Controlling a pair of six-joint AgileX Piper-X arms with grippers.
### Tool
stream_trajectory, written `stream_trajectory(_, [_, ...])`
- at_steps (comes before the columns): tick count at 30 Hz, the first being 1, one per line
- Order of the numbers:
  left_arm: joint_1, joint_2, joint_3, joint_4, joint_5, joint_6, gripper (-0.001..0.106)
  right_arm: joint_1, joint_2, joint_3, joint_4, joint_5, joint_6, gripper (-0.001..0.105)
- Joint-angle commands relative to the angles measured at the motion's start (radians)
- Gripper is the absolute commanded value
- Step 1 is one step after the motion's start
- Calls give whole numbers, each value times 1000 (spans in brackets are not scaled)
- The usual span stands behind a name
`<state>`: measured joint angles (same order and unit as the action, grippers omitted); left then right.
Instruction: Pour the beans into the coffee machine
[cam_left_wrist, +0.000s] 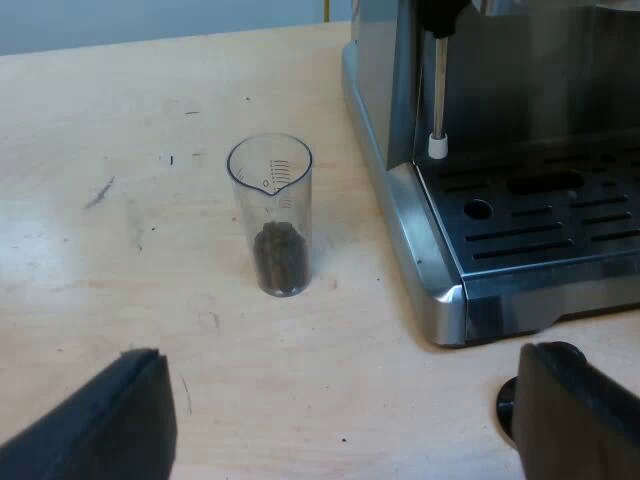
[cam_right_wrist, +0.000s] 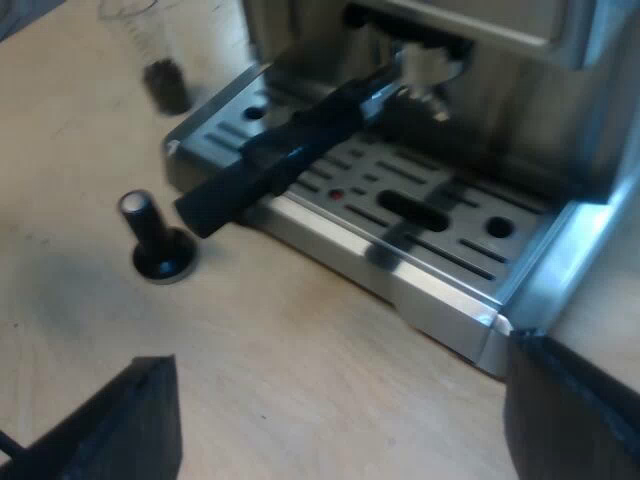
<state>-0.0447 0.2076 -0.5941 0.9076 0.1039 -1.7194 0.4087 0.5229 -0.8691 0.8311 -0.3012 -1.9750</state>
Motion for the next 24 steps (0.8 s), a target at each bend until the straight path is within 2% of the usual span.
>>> stream_trajectory(1, [-2, -1, -5, -16, 4, -11, 72, 35, 27, -14, -32, -17, -12, 69])
stream_trajectory(7, [-2, -1, -5, -16, 4, -11, 72, 134, 127, -14, -130, 37, -12, 69])
stream_trajectory(15, [-2, -1, -5, -16, 4, -11, 72, 168, 249, -12, -261, 36, -10, 69])
stream_trajectory(17, [-2, -1, -5, -12, 4, -11, 72, 168, 268, -12, -287, 36, 6, 69])
stream_trajectory(21, [-2, -1, -5, -3, 4, -11, 72, 168, 313, -12, -361, 36, 88, 69])
stream_trajectory(24, [-2, -1, -5, -2, 4, -11, 72, 168, 346, -12, -394, 28, 95, 69])
